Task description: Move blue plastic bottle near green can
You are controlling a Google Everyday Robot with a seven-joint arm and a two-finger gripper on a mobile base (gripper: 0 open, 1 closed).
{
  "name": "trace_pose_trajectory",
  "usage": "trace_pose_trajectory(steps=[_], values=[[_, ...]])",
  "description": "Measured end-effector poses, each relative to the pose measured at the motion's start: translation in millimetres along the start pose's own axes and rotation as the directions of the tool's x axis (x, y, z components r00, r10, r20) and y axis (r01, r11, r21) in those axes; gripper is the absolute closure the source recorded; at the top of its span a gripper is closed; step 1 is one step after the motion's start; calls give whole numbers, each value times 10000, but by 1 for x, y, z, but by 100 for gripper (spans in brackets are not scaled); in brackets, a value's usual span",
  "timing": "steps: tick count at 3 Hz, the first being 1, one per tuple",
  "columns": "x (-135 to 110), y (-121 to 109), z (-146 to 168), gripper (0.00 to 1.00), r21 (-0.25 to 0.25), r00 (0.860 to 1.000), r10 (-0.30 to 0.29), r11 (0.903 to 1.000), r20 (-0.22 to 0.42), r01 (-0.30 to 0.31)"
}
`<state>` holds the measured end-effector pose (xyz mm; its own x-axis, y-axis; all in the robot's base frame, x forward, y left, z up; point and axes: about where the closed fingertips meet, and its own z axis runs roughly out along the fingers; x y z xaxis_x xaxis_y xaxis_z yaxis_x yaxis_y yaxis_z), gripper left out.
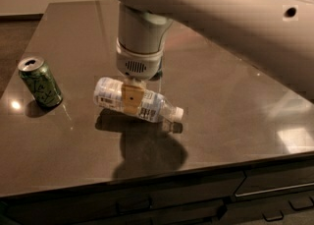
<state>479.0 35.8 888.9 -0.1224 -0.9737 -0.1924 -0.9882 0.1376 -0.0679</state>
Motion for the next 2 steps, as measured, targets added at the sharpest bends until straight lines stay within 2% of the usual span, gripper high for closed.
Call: trace_pose_trajectory(steps=[1,2], values=[[-37,2,-9,100,-129,9969,-746,9971,249,749],[-69,4,-5,100,-319,9905,-1359,9901,222,1366]])
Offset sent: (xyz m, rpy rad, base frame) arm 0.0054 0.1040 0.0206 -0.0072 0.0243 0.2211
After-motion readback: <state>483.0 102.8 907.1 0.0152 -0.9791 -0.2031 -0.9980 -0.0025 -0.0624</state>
